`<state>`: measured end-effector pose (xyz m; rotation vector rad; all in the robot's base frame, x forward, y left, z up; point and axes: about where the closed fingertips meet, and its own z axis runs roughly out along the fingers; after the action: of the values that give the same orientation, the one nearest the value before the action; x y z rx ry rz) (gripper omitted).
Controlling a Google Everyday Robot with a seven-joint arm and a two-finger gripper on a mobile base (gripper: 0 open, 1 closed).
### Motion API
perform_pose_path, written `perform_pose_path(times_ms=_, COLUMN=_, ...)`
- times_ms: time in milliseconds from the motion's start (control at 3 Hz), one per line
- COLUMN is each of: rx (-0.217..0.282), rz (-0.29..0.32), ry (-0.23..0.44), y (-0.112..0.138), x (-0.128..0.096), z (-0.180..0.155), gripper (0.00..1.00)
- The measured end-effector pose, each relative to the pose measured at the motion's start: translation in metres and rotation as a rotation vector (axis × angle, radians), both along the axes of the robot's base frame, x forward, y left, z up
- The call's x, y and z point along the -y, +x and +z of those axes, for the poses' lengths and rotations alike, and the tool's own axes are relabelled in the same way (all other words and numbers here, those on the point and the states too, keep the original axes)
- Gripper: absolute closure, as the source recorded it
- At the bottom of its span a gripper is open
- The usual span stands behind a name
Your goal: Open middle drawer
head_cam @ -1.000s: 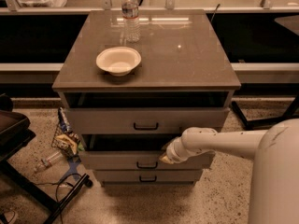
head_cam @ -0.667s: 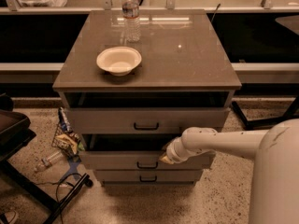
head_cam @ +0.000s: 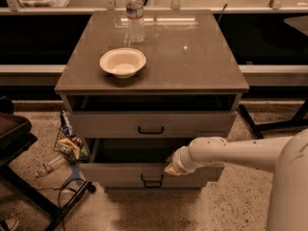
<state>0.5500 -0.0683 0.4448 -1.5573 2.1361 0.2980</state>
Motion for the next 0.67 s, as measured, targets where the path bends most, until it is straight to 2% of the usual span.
perform_pose_path(times_ms=333, rx=0.0, rz=0.0, ry=0.0, y=0.0, x=0.0, z=0.0, gripper=1.0)
perform_pose_path(times_ms=667, rx=-0.035, rz=-0.015, ry=0.006, y=-0.012, x=0.007, z=-0.004, gripper=1.0)
